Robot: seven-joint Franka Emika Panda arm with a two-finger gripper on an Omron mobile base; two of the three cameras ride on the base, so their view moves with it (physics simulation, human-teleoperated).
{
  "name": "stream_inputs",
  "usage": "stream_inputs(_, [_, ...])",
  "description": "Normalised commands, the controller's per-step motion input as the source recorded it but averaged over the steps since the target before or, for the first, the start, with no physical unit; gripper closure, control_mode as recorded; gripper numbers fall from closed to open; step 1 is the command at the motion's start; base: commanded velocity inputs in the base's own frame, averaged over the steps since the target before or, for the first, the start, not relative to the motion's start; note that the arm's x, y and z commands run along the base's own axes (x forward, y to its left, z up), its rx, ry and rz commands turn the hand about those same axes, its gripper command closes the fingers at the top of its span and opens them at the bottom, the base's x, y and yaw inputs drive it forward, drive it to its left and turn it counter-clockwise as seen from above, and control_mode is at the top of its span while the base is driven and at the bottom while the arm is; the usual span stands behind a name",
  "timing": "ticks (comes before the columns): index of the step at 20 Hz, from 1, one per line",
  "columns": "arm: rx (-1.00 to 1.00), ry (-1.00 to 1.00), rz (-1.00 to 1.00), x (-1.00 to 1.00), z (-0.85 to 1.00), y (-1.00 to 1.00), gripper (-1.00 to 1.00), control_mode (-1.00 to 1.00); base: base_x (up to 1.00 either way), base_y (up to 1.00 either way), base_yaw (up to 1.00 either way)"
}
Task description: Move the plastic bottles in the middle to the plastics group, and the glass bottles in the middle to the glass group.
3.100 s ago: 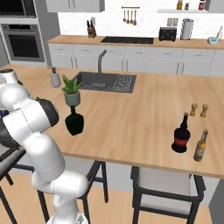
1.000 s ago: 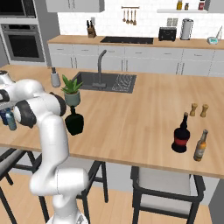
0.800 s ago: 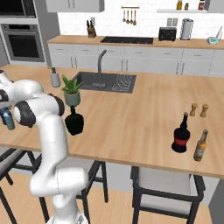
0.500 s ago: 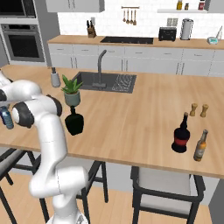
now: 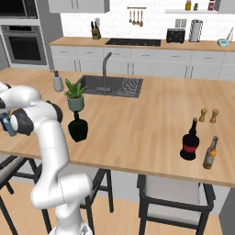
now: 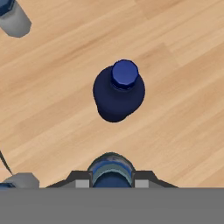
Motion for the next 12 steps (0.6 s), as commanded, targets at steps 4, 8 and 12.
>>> stream_inputs(4, [0.0, -0.07, 0.0, 0.0, -0.17, 0.0, 1.0, -1.0, 0.0, 0.0, 0.0])
stream_inputs(8, [0.01, -0.07, 0.0, 0.0, 0.0, 0.0, 1.0, -1.0, 0.0, 0.0, 0.0])
stream_inputs(12, [0.06, -0.07, 0.0, 0.0, -0.02, -0.03, 1.0, -1.0, 0.0, 0.0, 0.0])
